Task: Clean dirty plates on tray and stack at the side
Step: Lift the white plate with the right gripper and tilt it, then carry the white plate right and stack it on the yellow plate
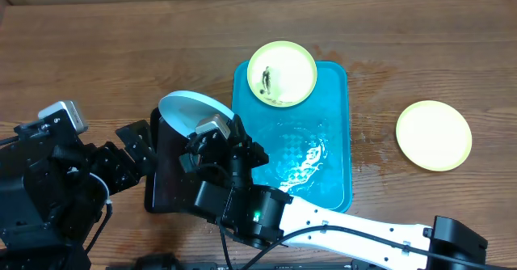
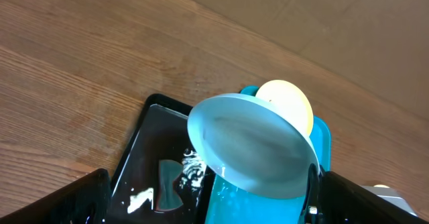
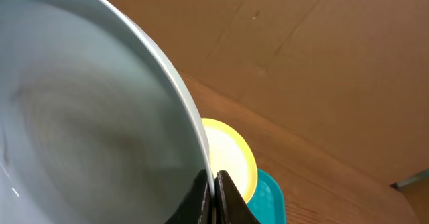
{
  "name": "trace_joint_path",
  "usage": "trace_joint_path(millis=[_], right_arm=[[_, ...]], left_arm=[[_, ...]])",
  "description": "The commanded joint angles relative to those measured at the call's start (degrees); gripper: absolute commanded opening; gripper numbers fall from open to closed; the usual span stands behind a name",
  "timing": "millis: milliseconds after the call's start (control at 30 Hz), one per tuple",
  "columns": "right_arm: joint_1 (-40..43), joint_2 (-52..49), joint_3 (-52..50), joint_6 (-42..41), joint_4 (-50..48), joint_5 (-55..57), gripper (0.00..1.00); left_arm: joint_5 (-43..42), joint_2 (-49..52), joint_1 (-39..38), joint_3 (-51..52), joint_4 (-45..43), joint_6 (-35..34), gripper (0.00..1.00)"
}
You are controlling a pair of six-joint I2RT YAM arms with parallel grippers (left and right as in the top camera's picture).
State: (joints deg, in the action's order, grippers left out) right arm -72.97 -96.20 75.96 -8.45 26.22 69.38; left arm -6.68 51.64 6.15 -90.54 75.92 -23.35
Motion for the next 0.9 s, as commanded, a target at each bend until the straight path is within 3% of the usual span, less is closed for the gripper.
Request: trace_joint_path(millis=[0, 567, 733, 867], right_arm=[[-0.3, 0.2, 1.0, 0.0, -0.4, 1.6, 0.04], [2.7, 0.2, 1.0, -2.6, -0.2, -2.4, 0.04], [13.2, 0.2, 1.0, -12.5, 4.6, -28.9, 0.04], [25.6, 1.8, 1.0, -14.1, 4.8, -64.3, 0.04]], left_arm=[[-0.2, 0.1, 0.4, -0.6, 0.1, 1.1, 0.99], [-0.2, 0.1, 0.4, -0.6, 0.1, 1.1, 1.00], [-0.2, 0.1, 0.4, -0.6, 0.1, 1.1, 1.00], [-0.2, 0.1, 0.4, -0.6, -0.3, 1.1, 1.00]])
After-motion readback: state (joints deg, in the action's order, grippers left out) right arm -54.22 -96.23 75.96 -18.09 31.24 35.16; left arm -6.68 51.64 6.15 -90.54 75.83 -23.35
